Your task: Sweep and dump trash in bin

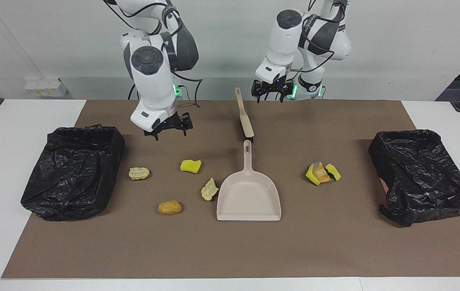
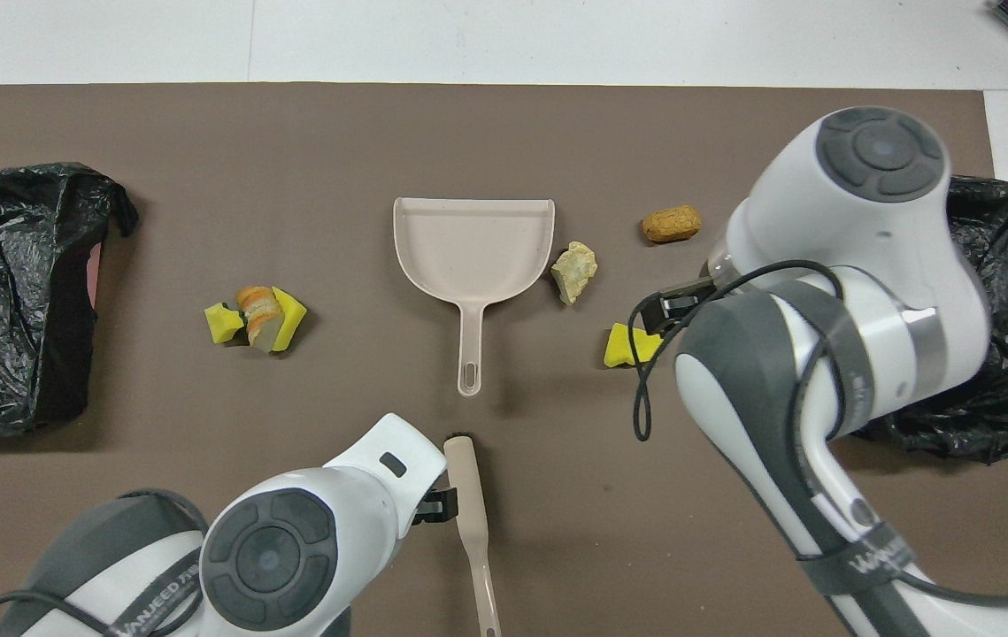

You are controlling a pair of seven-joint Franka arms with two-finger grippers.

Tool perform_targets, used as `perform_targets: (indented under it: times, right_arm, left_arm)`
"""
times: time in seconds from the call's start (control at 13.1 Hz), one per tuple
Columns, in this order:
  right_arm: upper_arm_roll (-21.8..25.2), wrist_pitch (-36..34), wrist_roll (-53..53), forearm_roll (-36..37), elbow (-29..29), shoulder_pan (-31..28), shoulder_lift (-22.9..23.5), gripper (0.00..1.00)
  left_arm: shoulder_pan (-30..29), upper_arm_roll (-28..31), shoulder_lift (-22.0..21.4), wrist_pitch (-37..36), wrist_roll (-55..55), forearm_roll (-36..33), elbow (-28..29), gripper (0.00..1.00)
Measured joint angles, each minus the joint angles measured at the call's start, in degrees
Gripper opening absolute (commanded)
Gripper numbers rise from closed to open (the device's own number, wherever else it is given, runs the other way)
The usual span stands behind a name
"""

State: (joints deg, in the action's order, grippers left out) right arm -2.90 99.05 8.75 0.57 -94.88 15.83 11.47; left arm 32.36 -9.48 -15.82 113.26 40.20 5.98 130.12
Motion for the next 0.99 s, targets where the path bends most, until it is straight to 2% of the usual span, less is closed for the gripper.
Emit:
perform_targets:
  times: [0.08, 0.15, 0.23, 0.38, 0.61, 0.99]
  right_arm:
    - [-0.1, 1.6, 2.1, -0.5, 0.3, 1.5, 1.5, 1.0]
    - [-0.1, 3.5, 4.1, -1.1, 0.5, 2.8, 2.8, 0.82]
    - [-0.1, 5.4, 5.9, -1.7, 0.6, 4.1, 3.9, 0.81]
    - [-0.4, 7.8, 9.1, -2.2, 1.6, 6.3, 6.1, 0.81]
    - [-0.6, 8.7, 13.8, -2.4, 6.2, 8.7, 10.2, 0.82]
    - [-0.7, 12.3, 20.9, -2.5, 14.7, 12.6, 19.3, 0.82]
  left_arm:
    - [2.0, 0.1, 0.2, 1.7, 2.0, 0.1, 1.6, 1.0]
    - [4.2, 0.0, 0.7, 4.3, 4.2, 0.1, 3.1, 1.0]
    - [6.3, 0.0, 1.4, 7.5, 6.7, 0.1, 4.8, 1.0]
    - [10.0, -0.1, 3.3, 12.0, 11.1, 0.1, 7.4, 1.0]
    - [13.1, 0.0, 6.9, 15.9, 14.0, 0.1, 9.2, 1.0]
    - [16.7, 0.0, 7.6, 18.5, 16.7, 0.1, 10.3, 1.0]
